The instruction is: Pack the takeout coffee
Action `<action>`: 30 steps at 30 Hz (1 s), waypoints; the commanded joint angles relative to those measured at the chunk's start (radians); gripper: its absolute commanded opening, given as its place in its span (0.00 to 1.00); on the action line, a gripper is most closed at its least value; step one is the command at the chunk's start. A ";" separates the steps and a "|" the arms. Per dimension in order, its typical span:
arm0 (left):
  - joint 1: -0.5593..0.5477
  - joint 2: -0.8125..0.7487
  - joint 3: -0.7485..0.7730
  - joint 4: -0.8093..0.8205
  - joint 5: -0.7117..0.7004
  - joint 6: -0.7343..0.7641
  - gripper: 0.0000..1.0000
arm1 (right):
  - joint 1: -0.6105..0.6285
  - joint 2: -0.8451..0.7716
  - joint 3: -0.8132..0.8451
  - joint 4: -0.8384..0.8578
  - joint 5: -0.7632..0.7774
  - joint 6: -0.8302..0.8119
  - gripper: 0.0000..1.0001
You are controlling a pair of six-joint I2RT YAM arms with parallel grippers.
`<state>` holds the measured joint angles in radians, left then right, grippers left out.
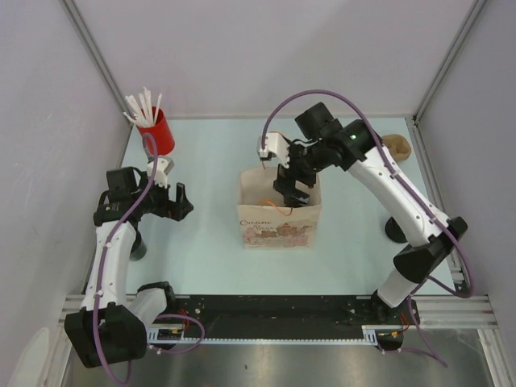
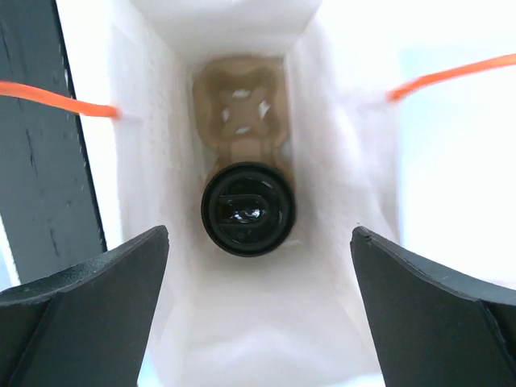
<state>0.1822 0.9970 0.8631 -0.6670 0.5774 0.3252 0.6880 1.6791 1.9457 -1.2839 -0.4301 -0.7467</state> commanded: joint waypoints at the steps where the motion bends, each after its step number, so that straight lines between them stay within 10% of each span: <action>1: 0.013 -0.011 -0.003 0.020 0.029 0.023 1.00 | 0.002 -0.102 0.053 0.058 0.011 0.047 1.00; 19: 0.016 -0.012 -0.004 0.024 0.013 0.020 0.99 | -0.327 -0.660 -0.493 0.704 0.117 0.282 1.00; 30: 0.017 -0.011 0.167 -0.017 -0.002 0.023 0.99 | -0.542 -0.671 -0.754 0.784 -0.001 0.375 1.00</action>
<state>0.1886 0.9939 0.8970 -0.6876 0.5774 0.3248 0.1837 1.0065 1.2510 -0.5850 -0.3706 -0.4301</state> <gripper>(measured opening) 0.993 0.994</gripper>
